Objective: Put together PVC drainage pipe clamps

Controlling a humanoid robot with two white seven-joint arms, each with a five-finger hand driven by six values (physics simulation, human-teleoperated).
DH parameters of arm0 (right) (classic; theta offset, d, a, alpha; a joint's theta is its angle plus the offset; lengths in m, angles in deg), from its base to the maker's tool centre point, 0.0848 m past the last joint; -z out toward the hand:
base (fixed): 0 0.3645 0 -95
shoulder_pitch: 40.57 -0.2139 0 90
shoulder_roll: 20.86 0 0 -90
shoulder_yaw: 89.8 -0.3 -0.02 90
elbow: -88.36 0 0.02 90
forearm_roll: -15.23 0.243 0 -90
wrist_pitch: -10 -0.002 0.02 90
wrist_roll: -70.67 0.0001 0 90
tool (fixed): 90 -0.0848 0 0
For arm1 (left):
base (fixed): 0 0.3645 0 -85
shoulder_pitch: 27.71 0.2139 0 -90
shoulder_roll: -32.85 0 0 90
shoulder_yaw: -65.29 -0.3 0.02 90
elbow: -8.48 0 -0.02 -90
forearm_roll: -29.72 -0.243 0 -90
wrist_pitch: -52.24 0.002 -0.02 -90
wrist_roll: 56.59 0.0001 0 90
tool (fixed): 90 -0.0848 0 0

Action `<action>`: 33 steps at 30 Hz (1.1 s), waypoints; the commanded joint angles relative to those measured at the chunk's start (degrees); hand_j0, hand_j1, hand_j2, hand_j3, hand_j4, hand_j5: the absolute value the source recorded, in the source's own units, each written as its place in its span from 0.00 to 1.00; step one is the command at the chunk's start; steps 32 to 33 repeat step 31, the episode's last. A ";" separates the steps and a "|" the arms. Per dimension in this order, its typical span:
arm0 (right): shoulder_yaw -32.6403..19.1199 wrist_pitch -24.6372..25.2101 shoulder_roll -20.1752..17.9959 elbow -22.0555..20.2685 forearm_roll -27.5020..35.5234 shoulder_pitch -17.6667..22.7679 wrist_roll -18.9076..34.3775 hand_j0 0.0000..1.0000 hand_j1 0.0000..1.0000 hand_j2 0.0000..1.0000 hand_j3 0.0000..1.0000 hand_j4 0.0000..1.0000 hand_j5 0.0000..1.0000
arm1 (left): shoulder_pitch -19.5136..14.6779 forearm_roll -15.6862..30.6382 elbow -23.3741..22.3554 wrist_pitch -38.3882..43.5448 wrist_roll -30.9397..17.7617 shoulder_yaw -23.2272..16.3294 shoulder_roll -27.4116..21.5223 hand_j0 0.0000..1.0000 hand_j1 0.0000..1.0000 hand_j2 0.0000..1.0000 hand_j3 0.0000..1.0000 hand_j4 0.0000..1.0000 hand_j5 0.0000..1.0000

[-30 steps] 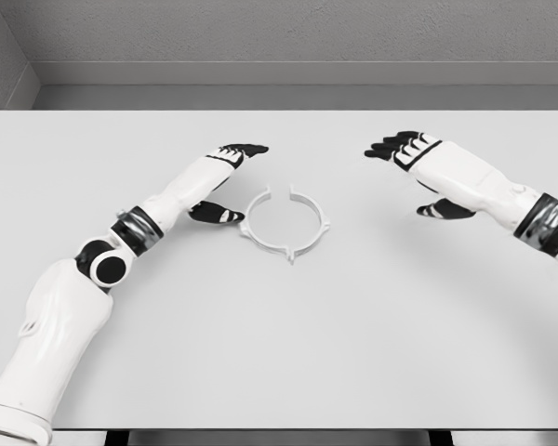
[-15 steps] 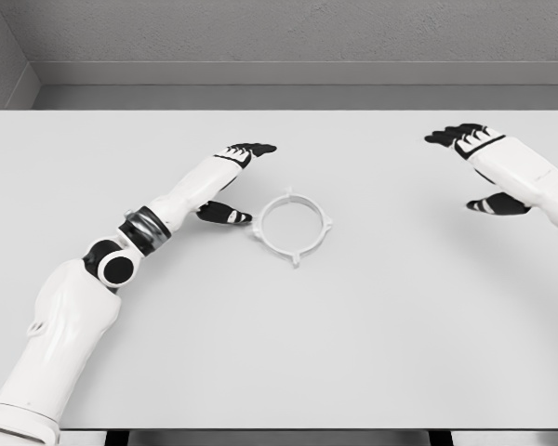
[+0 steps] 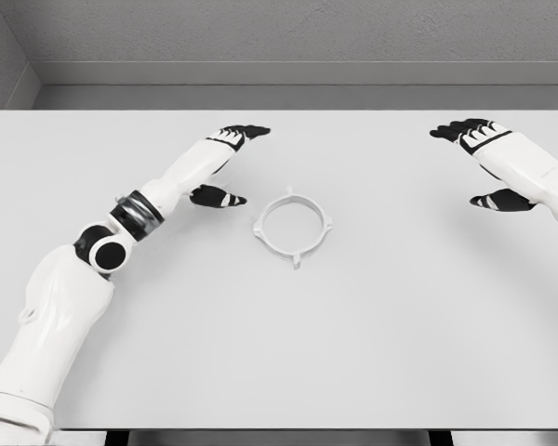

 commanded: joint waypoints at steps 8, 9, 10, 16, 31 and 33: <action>0.48 0.16 0.25 -0.58 0.45 0.00 -0.12 1.00 1.00 1.00 1.00 1.00 1.00 | 0.00 2.49 0.02 0.03 0.03 1.00 -4.99 1.00 1.00 1.00 1.00 1.00 1.00; 0.48 0.16 0.25 -0.58 0.45 0.00 -0.12 1.00 1.00 1.00 1.00 1.00 1.00 | 0.00 2.49 0.02 0.03 0.03 1.00 -4.99 1.00 1.00 1.00 1.00 1.00 1.00; 0.48 0.16 0.25 -0.76 0.45 0.00 -0.12 1.00 1.00 1.00 1.00 1.00 1.00 | 0.00 6.57 0.11 0.03 0.03 2.04 -8.81 1.00 1.00 1.00 1.00 1.00 1.00; 0.65 0.16 1.84 -0.85 0.53 -0.09 -0.03 1.00 1.00 1.00 1.00 1.00 1.00 | 0.26 7.06 0.20 0.03 0.03 3.55 -11.40 1.00 1.00 1.00 1.00 1.00 1.00; 0.56 0.16 1.84 -0.85 0.53 0.00 -0.03 1.00 1.00 1.00 1.00 1.00 1.00 | 3.96 8.55 2.74 0.03 0.47 6.10 -15.44 1.00 1.00 1.00 1.00 1.00 1.00; 0.56 0.16 1.84 -0.85 0.53 0.00 -0.03 1.00 1.00 1.00 1.00 1.00 1.00 | 3.96 8.55 2.74 0.03 0.47 6.10 -15.44 1.00 1.00 1.00 1.00 1.00 1.00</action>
